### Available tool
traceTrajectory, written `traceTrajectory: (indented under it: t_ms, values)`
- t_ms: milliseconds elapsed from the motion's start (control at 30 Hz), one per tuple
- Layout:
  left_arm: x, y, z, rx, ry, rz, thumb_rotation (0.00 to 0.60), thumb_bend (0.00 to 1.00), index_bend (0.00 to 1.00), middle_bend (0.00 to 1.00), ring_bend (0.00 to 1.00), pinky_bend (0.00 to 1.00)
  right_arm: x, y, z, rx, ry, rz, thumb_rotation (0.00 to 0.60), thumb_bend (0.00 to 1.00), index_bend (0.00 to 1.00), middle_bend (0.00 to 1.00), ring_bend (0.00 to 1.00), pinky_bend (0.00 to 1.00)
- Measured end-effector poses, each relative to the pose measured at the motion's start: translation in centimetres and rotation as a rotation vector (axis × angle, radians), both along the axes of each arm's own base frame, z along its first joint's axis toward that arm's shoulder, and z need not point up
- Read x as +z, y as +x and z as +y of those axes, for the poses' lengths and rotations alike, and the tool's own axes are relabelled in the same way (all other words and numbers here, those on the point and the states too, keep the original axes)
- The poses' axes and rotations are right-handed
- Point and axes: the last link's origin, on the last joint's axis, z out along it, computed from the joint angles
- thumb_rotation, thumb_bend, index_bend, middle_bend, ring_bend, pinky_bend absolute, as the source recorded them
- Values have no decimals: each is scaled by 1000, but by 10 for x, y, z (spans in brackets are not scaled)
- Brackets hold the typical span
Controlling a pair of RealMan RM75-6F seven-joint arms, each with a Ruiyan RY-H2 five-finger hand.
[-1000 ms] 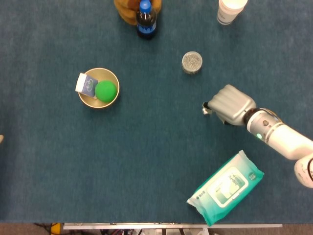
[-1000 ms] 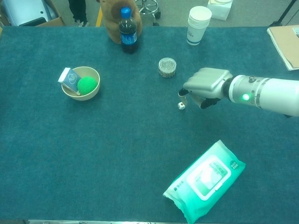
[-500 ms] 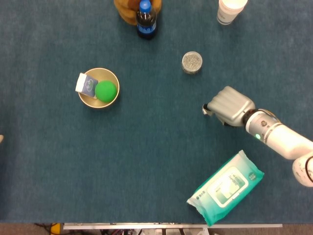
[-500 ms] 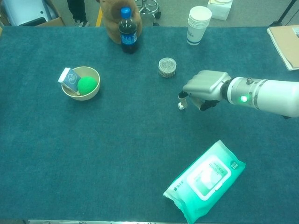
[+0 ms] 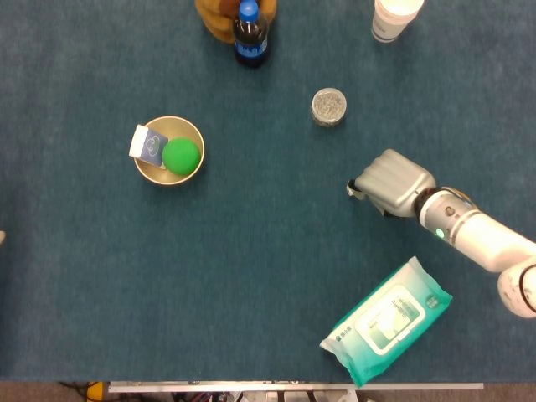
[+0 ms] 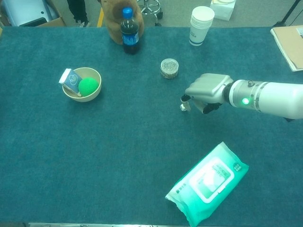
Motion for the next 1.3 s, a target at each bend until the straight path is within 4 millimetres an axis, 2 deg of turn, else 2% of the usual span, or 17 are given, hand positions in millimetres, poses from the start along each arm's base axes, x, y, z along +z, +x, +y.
traceTrajectory:
  t_ms: [1300]
  values:
    - [-1, -4, -2, 9, -2, -10, 600, 81, 251, 156, 200, 380, -7, -2, -8, 11, -36, -59, 600, 1000, 365, 1000, 1000, 1000]
